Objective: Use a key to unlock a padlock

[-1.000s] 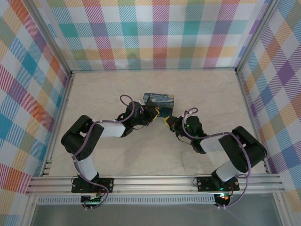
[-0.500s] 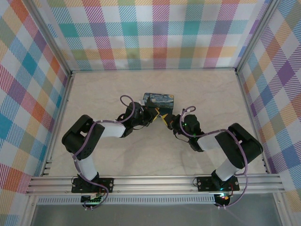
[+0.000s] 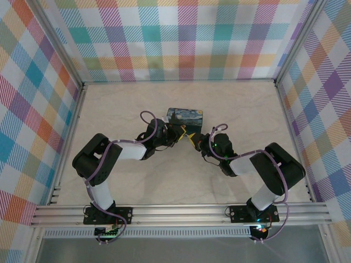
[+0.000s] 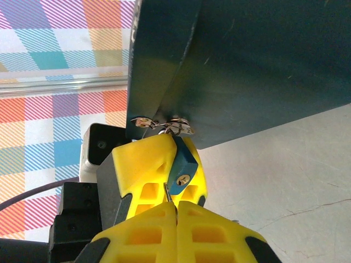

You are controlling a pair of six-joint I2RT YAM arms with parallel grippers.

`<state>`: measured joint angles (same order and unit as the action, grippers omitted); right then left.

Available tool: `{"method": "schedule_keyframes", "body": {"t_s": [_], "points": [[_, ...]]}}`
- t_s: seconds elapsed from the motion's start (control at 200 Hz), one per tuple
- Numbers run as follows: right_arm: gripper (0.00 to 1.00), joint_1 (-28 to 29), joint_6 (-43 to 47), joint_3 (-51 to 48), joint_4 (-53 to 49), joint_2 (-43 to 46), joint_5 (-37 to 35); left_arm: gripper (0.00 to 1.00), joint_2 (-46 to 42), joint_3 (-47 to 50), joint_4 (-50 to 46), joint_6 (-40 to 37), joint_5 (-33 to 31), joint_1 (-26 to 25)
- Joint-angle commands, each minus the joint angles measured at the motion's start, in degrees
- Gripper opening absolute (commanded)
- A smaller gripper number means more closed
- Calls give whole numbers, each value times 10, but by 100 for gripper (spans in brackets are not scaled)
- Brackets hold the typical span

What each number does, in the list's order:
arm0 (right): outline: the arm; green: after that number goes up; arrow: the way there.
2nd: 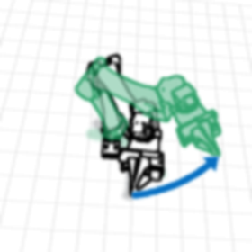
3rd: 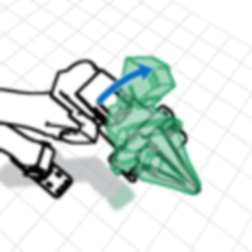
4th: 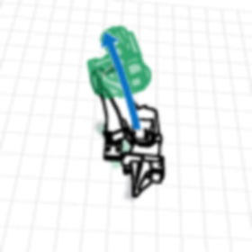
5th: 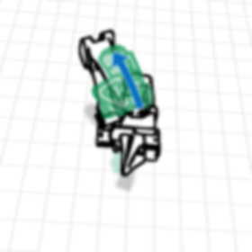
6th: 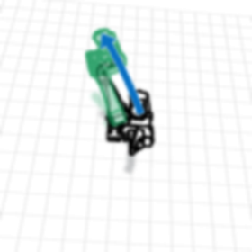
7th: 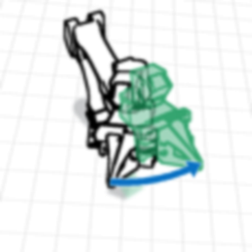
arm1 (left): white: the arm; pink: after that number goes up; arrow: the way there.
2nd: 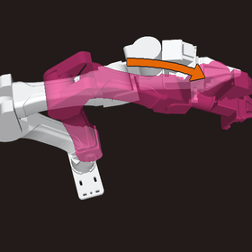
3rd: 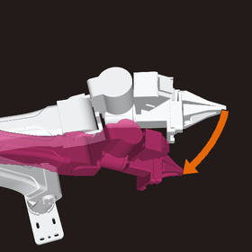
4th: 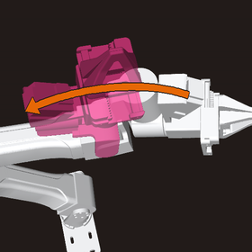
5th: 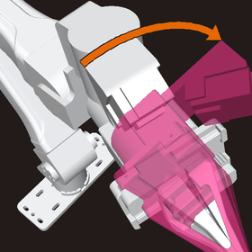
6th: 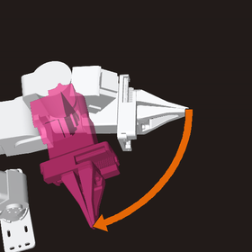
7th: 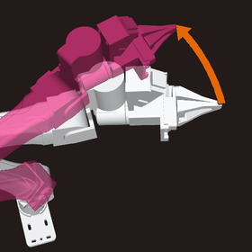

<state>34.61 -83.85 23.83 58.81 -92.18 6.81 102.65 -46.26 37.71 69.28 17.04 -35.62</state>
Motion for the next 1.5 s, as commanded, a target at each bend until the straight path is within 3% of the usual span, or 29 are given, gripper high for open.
{"method": "schedule_keyframes", "body": {"t_s": [0.0,0.81,1.495], "points": [[0,5,-6,9,3,-11,-8,4,1,1,38,3,6,-8],[0,7,-9,11,39,-30,-12,4,4,5,40,5,8,-11],[0,7,3,-1,24,5,-22,4,5,6,44,7,7,-13]]}}
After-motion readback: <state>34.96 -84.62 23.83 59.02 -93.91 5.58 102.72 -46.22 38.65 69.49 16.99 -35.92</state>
